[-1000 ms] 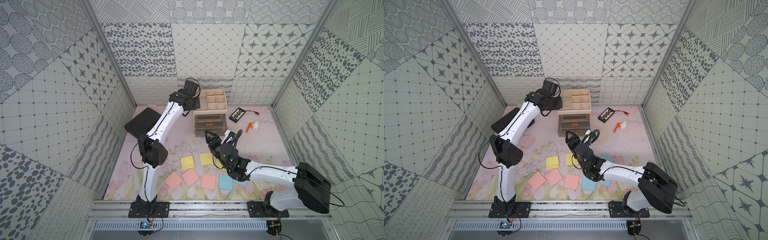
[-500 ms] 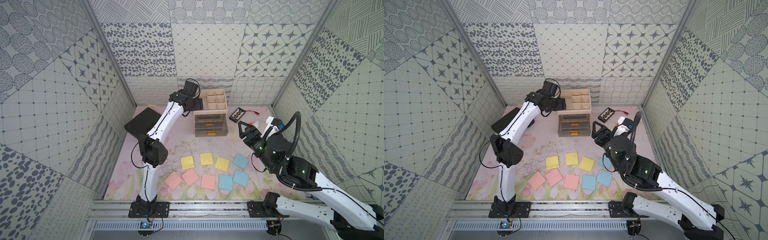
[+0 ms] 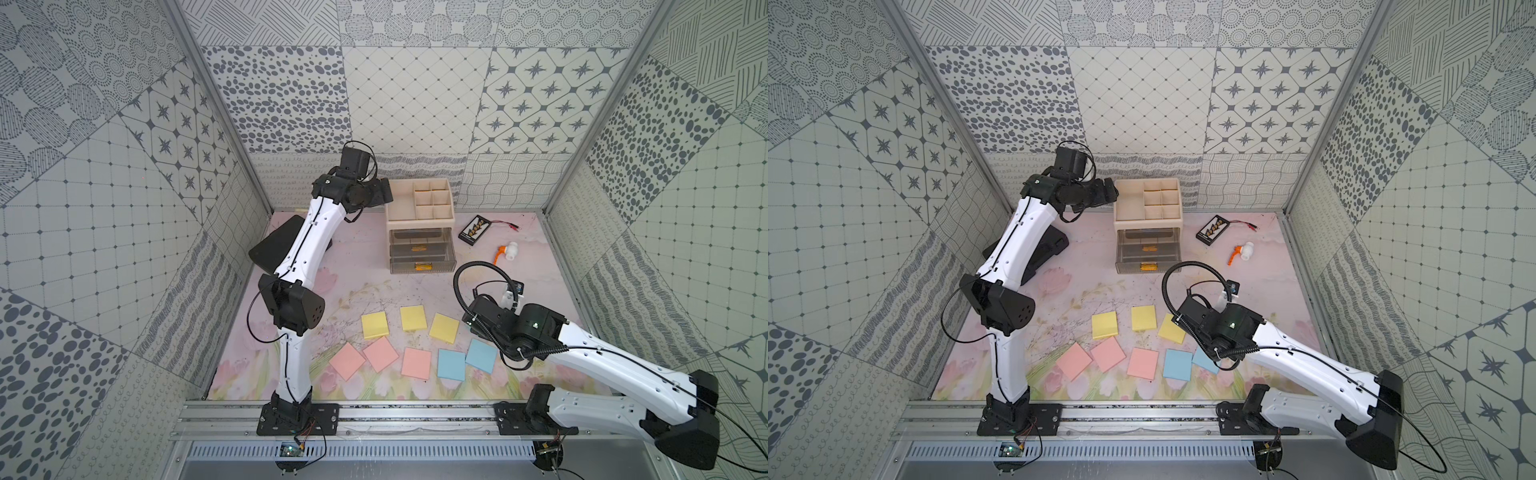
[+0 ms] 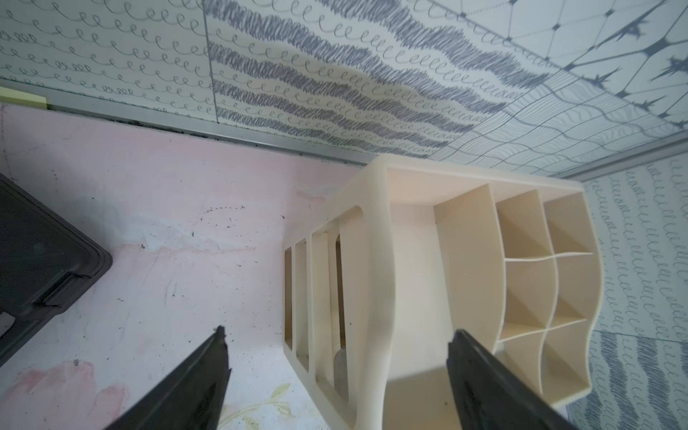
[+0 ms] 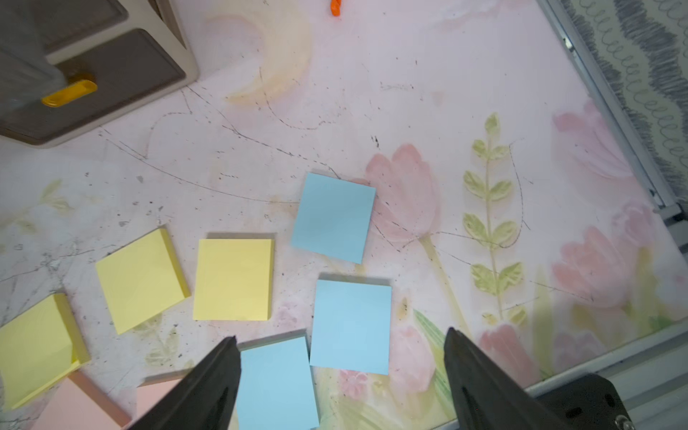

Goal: Please put the sticky notes in the drawer by color
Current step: Pick up the sticky notes from the center of the board.

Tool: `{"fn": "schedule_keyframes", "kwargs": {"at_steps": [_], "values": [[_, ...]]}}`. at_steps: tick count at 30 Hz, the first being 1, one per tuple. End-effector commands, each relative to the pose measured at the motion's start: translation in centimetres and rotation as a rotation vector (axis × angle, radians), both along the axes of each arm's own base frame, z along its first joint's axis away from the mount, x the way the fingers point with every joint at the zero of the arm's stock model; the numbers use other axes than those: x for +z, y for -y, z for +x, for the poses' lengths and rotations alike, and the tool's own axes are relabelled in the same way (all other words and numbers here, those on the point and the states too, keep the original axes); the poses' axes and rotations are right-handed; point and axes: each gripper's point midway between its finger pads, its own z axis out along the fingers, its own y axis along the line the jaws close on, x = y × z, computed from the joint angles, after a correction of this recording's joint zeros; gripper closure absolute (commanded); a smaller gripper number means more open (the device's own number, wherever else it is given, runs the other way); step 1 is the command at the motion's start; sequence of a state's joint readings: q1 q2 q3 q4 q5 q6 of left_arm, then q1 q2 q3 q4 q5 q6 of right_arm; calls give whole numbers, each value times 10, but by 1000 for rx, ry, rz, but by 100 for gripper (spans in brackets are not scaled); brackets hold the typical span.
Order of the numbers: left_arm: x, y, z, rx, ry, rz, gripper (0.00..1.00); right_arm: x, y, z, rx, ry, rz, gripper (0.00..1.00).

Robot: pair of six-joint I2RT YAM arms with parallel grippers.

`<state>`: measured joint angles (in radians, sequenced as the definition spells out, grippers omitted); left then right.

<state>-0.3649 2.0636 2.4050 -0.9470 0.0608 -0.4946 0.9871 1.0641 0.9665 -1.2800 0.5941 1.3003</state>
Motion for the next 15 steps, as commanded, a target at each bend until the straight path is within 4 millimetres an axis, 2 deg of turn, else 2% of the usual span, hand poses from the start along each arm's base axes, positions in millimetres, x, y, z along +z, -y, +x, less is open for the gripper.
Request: {"fn": "schedule_keyframes", "kwargs": {"at_steps": [1, 3, 6, 10, 15], "values": [[39, -27, -16, 45, 72, -34, 6, -25, 17, -22, -71, -83, 4, 8], [41, -38, -29, 70, 83, -20, 6, -37, 18, -24, -84, -88, 34, 4], [40, -47, -56, 79, 104, -37, 6, -53, 11, -17, -100, -93, 124, 0], [34, -64, -94, 107, 122, -47, 6, -69, 1, 3, -144, -75, 253, 1], [20, -74, -132, 98, 98, -50, 6, -75, -15, 34, -152, -52, 317, 1]]}}
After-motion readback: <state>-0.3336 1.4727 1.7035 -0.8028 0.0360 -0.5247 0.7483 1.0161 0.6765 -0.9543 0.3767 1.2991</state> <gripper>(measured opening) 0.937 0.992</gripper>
